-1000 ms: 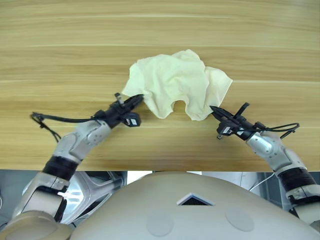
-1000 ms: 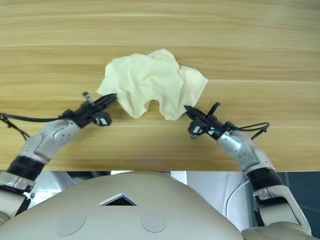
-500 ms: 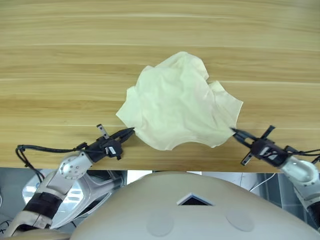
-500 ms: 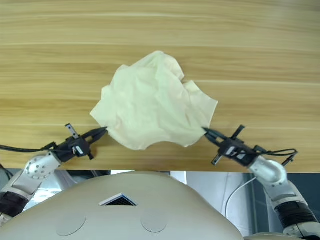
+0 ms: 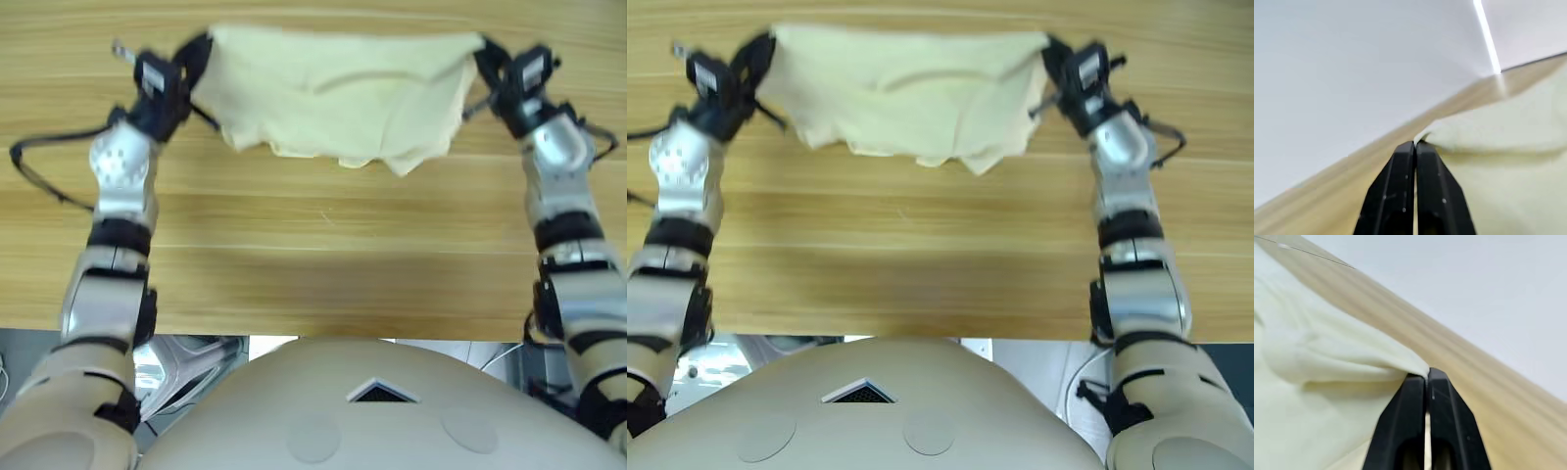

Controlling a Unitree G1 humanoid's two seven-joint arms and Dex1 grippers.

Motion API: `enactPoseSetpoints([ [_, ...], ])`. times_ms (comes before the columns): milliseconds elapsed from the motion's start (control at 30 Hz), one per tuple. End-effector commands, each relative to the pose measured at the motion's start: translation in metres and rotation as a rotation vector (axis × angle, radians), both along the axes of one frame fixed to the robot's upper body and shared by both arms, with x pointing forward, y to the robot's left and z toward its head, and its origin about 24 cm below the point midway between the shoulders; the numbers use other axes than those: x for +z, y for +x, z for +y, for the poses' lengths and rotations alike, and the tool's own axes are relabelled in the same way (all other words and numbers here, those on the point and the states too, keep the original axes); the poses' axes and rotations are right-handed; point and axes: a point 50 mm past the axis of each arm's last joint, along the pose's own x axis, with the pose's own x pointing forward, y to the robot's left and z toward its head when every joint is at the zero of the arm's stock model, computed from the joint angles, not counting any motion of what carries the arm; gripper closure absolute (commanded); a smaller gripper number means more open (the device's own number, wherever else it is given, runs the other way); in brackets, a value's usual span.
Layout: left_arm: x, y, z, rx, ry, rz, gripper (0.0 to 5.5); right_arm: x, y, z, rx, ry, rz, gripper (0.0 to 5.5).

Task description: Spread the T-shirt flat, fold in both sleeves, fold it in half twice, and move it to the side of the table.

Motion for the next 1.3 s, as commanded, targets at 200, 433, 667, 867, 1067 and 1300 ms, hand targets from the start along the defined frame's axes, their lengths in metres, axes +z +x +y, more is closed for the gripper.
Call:
enactPoseSetpoints([
  [200,0.164,0.074,-0.046,0.250,-0.518,-0.093,5.49,0.187,0.055,0.029,-0.544,0.220,-0.530,5.50],
  [433,-0.009,0.022,0.011,0.127,-0.082,0.152,5.49,0.041,0.022,0.003,-0.100,0.050,-0.191,5.50],
  [667,-0.133,-0.166,0.044,-0.305,0.303,0.380,5.49,-0.093,-0.173,-0.056,0.437,-0.352,0.343,5.50],
  [867,-0.130,-0.215,0.046,-0.358,0.309,0.446,5.49,-0.104,-0.211,-0.052,0.521,-0.389,0.507,5.50],
  [1067,-0.128,-0.221,0.043,-0.307,0.280,0.469,5.24,-0.102,-0.217,-0.028,0.648,-0.429,0.571,5.22],
  [1300,-0.136,-0.244,0.046,-0.230,0.206,0.549,4.24,-0.074,-0.228,-0.008,0.695,-0.333,0.546,4.15],
])
